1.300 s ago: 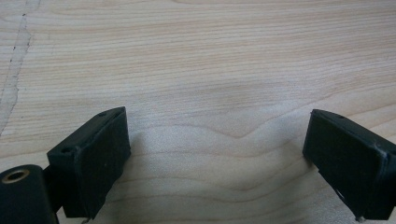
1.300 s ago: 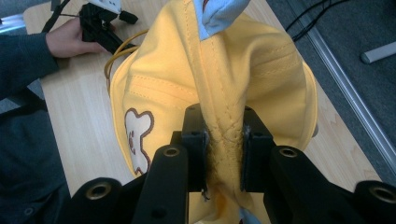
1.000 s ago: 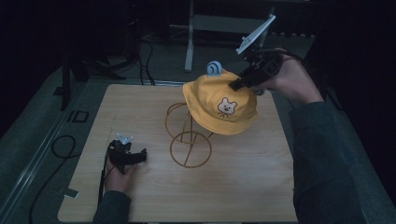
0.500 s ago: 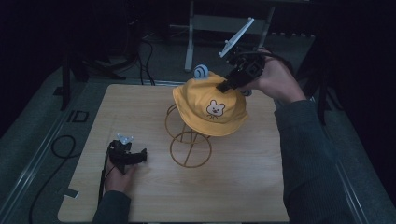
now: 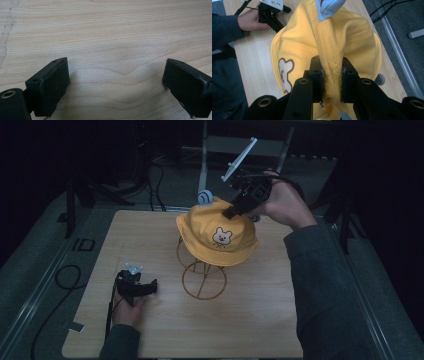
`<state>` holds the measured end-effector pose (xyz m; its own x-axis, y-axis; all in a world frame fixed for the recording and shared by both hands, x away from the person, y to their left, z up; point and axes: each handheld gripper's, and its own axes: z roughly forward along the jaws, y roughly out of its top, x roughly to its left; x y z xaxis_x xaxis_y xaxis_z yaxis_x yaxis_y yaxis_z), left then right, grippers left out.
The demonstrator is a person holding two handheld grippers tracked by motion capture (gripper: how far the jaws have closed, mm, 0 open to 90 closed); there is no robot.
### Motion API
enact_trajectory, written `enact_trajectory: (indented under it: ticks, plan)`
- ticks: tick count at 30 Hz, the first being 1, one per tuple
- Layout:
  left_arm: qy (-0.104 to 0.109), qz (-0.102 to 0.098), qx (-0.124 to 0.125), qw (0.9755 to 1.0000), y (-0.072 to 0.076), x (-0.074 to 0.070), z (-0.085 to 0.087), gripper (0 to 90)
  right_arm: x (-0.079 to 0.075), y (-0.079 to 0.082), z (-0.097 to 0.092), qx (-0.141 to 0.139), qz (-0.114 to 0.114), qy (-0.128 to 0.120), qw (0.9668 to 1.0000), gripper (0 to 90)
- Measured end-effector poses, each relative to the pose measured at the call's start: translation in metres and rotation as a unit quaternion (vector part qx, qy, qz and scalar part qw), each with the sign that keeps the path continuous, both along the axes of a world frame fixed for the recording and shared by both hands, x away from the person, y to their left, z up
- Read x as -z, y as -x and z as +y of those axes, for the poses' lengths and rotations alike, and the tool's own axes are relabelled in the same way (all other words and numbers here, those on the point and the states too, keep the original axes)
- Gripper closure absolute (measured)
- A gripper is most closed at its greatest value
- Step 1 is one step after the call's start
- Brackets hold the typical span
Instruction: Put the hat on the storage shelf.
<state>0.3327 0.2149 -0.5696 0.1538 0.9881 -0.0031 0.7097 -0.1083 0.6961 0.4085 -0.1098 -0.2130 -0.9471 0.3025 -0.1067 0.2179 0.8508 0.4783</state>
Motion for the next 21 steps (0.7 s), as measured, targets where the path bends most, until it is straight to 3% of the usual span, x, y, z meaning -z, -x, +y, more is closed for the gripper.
enact_trajectory:
  ticks: [9, 21]
  plan:
    - [0.0, 0.0, 0.0, 1.0, 0.0, 0.0, 0.0, 7.2, 0.002, 0.002, 0.02, -0.011, 0.001, 0.014, 0.9998, 75.7]
    - [0.0, 0.001, 0.0, 1.0, 0.0, 0.0, 0.0, 7.2, 0.017, 0.0, 0.047, -0.023, 0.007, 0.06, 0.9979, 74.8]
